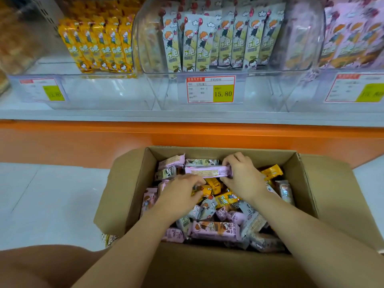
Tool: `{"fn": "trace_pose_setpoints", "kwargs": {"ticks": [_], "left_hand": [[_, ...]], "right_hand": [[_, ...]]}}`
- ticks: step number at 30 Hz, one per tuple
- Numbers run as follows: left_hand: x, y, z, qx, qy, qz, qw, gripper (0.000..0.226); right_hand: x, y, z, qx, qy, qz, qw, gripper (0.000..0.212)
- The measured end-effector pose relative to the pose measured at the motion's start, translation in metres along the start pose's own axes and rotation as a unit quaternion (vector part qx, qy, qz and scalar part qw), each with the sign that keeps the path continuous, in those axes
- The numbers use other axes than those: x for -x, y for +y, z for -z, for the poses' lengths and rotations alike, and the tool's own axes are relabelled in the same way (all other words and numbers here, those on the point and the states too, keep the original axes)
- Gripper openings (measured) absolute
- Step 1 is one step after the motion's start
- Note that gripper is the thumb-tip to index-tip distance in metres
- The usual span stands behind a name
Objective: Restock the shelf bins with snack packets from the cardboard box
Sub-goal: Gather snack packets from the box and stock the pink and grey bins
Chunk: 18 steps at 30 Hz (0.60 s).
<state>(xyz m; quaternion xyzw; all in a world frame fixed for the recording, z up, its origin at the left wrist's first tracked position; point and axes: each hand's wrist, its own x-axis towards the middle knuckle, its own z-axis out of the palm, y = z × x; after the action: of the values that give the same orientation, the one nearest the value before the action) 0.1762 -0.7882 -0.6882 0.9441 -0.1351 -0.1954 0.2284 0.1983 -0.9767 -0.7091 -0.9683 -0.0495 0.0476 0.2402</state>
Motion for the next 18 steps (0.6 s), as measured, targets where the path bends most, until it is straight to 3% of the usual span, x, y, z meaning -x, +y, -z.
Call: {"fn": "trace_pose_setpoints", "kwargs": {"ticks": [7,10,12,18], "left_hand": [[0.001,0.018,-0.01,-0.056,-0.018,-0.065,0.996,0.026],[0.005,0.033,-0.015,-0.075,-0.093,-0.097,0.988,0.031],[0.008,0.039,-0.023,-0.124,-0.141,-0.092,0.978,0.038],[0.018,0.045,-0.035,-0.246,-0.172,-0.08,0.951,0.041]], "right_hand": [[0.012,0.021,0.026,-0.11,0.02,-0.029,0.993,0.021],[0.018,0.028,0.045,-0.154,0.014,-0.025,0.988,0.023],[0.024,0.03,0.06,-0.158,-0.006,-0.018,0.987,0.024],[0.042,0.021,0.11,-0.123,-0.063,0.014,0.99,0.026]]}}
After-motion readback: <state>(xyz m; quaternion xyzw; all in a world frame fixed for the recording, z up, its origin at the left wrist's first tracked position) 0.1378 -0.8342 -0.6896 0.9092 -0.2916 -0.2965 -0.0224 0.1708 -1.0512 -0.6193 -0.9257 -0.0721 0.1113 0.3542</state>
